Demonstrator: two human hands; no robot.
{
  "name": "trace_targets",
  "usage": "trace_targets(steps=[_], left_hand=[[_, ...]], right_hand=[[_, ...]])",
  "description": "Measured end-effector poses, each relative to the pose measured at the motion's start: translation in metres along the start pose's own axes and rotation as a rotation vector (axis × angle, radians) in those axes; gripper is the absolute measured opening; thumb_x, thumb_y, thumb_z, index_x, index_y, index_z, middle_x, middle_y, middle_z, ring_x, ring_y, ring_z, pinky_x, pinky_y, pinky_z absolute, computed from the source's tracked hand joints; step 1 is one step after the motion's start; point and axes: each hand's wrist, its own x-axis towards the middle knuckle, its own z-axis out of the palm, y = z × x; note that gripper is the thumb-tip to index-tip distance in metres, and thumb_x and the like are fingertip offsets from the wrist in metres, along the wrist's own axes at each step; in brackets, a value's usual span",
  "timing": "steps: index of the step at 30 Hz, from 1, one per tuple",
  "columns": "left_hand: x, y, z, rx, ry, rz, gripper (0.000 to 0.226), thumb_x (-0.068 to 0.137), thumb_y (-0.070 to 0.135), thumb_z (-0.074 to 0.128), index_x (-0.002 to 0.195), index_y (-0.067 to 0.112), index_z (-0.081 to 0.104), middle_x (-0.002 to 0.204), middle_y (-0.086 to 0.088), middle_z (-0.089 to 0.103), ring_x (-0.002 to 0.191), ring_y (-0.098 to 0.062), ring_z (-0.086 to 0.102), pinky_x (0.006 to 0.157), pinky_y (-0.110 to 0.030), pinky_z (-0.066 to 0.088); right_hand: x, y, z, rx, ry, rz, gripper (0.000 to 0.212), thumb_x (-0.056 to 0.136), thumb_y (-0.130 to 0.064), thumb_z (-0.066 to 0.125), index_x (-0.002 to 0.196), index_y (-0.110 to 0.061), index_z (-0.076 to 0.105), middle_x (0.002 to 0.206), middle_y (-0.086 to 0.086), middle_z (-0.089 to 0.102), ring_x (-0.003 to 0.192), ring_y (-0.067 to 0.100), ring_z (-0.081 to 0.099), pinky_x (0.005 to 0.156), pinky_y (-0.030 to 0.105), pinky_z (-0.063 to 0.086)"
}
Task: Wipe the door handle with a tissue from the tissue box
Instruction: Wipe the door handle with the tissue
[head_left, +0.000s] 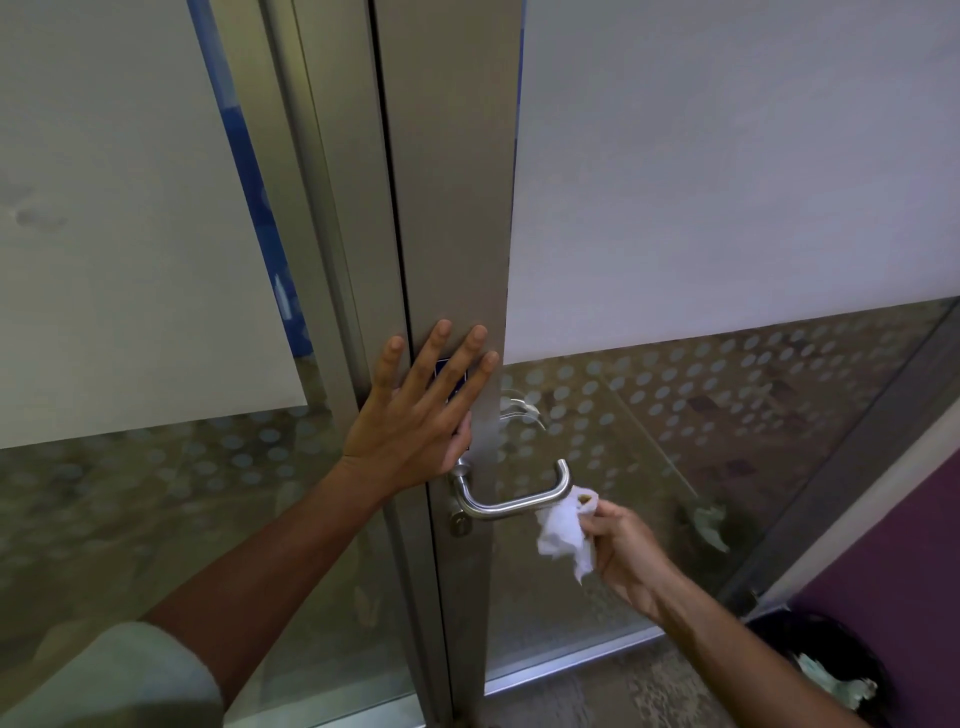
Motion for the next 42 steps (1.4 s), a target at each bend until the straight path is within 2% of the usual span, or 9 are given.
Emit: trace_targets(steps=[4, 10, 15, 17, 23, 27, 31, 36, 42], left_hand=[[0.0, 0.0, 0.001, -0.012, 0.008, -0.005, 0.073, 0.095, 0.042, 0.041, 0.16, 0.015, 0.023, 0.168, -0.012, 0.018, 0.154, -0.039, 0.011, 0.122, -0.062, -0.01], [0.0, 0.001, 0.001, -0.029, 0.003, -0.005, 0.074, 0.095, 0.041, 0.041, 0.161, 0.015, 0.021, 0.169, -0.012, 0.015, 0.155, -0.039, 0.006, 0.122, -0.062, -0.01], [0.001, 0.001, 0.002, -0.043, 0.004, -0.019, 0.073, 0.095, 0.04, 0.041, 0.161, 0.016, 0.022, 0.168, -0.011, 0.018, 0.155, -0.038, 0.011, 0.122, -0.062, -0.011], [0.0, 0.001, 0.001, -0.041, -0.005, -0.015, 0.073, 0.095, 0.041, 0.04, 0.161, 0.016, 0.021, 0.168, -0.011, 0.018, 0.155, -0.038, 0.011, 0.122, -0.062, -0.012], [0.001, 0.0, -0.001, -0.029, -0.004, -0.011, 0.073, 0.094, 0.04, 0.042, 0.161, 0.016, 0.023, 0.167, -0.011, 0.019, 0.153, -0.038, 0.016, 0.122, -0.061, -0.011], [0.002, 0.0, -0.004, -0.02, -0.023, 0.003, 0.073, 0.095, 0.041, 0.042, 0.16, 0.015, 0.024, 0.167, -0.012, 0.02, 0.153, -0.038, 0.015, 0.122, -0.061, -0.01], [0.001, 0.0, -0.005, 0.007, -0.039, -0.014, 0.076, 0.096, 0.043, 0.041, 0.16, 0.008, 0.018, 0.167, -0.017, 0.012, 0.155, -0.036, 0.002, 0.124, -0.056, -0.008], [0.001, 0.001, -0.006, 0.066, -0.061, -0.047, 0.082, 0.097, 0.046, 0.04, 0.158, -0.001, 0.015, 0.164, -0.022, 0.009, 0.154, -0.035, -0.009, 0.126, -0.047, -0.005], [0.001, 0.0, -0.007, 0.066, -0.064, -0.03, 0.082, 0.097, 0.046, 0.039, 0.158, -0.002, 0.012, 0.165, -0.021, 0.007, 0.155, -0.033, 0.007, 0.126, -0.046, -0.005]], right_hand=[[-0.009, 0.038, 0.005, 0.049, 0.147, 0.048, 0.027, 0.092, 0.009, 0.045, 0.105, 0.006, 0.069, 0.083, 0.017, 0.076, 0.072, 0.024, 0.071, 0.065, 0.031, 0.056], [-0.008, 0.073, 0.043, 0.02, 0.368, 0.079, 0.024, 0.089, 0.007, 0.056, 0.089, -0.004, 0.077, 0.07, 0.01, 0.076, 0.061, 0.018, 0.068, 0.051, 0.021, 0.054], [-0.005, 0.059, 0.096, 0.423, 0.227, 0.106, 0.028, 0.089, -0.002, 0.048, 0.101, 0.008, 0.071, 0.093, 0.02, 0.072, 0.076, 0.023, 0.068, 0.064, 0.025, 0.051], [-0.005, 0.052, 0.116, 0.571, 0.177, 0.06, 0.025, 0.093, -0.002, 0.047, 0.092, 0.006, 0.071, 0.087, 0.017, 0.073, 0.069, 0.018, 0.072, 0.06, 0.021, 0.055], [-0.01, 0.043, 0.153, 0.6, 0.258, -0.033, 0.028, 0.09, 0.016, 0.044, 0.084, 0.004, 0.069, 0.062, 0.007, 0.066, 0.046, 0.007, 0.06, 0.046, 0.015, 0.047], [-0.016, 0.032, 0.154, 0.664, 0.215, 0.015, 0.028, 0.095, 0.015, 0.042, 0.083, 0.009, 0.067, 0.069, 0.015, 0.058, 0.047, 0.013, 0.05, 0.039, 0.016, 0.04], [-0.016, 0.028, 0.152, 0.779, 0.127, 0.057, 0.033, 0.096, 0.017, 0.038, 0.081, 0.013, 0.068, 0.076, 0.023, 0.071, 0.062, 0.022, 0.068, 0.056, 0.021, 0.058], [-0.025, 0.024, 0.15, 0.706, 0.034, 0.036, 0.043, 0.089, 0.018, 0.045, 0.065, 0.005, 0.078, 0.077, 0.021, 0.073, 0.059, 0.02, 0.072, 0.05, 0.019, 0.057], [-0.023, 0.029, 0.135, 0.672, 0.072, 0.064, 0.035, 0.097, 0.01, 0.039, 0.125, 0.011, 0.06, 0.095, 0.017, 0.068, 0.072, 0.017, 0.066, 0.058, 0.022, 0.052]])
